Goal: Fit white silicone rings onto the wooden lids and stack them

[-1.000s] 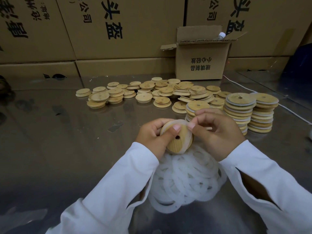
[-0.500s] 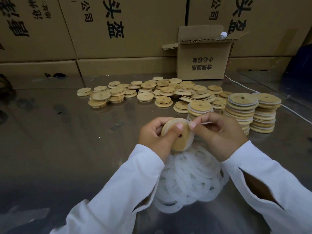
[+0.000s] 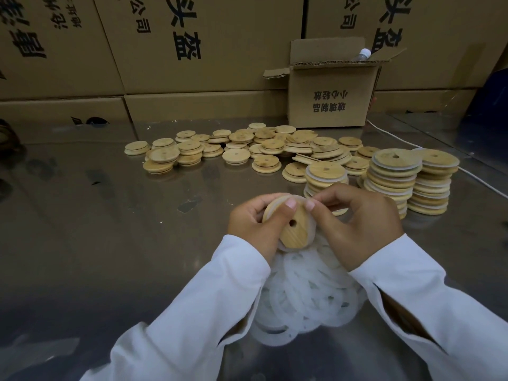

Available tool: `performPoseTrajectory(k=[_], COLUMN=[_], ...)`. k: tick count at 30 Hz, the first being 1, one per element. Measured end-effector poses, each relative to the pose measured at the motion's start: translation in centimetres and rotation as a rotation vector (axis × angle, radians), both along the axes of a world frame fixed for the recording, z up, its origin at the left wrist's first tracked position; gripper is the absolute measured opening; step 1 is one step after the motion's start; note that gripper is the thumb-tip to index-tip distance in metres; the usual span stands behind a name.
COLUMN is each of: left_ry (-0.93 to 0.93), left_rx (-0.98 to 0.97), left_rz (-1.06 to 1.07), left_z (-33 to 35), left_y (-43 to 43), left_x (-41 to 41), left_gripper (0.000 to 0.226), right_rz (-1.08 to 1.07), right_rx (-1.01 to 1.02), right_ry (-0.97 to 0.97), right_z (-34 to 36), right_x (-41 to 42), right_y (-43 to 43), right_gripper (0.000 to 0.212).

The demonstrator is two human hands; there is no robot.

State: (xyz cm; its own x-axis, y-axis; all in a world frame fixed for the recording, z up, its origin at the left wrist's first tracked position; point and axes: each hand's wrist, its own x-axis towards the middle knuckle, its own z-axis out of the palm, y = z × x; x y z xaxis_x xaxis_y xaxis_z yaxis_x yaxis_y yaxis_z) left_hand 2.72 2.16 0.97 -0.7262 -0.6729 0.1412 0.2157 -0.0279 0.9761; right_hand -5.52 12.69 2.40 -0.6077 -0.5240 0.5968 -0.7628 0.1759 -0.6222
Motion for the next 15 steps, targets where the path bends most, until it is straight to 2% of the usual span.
performPoseTrajectory(k=[10,15], left_ry=[-0.027,-0.007], left_rx=[-0.089,-0.047], left_rz=[0.004,-0.024], left_z=[0.64,0.87], left_y=[-0.44,-0.87], left_x=[-0.06,0.04], left_gripper=[0.008,0.012], right_rz=[0.049,0.073], right_rx=[0.034,0.01], right_ry=[-0.172,-0.126], right_z=[0.12,0.2], right_x=[-0.95,-0.81], right_y=[-0.03,-0.03], right_gripper=[0.023,0.02])
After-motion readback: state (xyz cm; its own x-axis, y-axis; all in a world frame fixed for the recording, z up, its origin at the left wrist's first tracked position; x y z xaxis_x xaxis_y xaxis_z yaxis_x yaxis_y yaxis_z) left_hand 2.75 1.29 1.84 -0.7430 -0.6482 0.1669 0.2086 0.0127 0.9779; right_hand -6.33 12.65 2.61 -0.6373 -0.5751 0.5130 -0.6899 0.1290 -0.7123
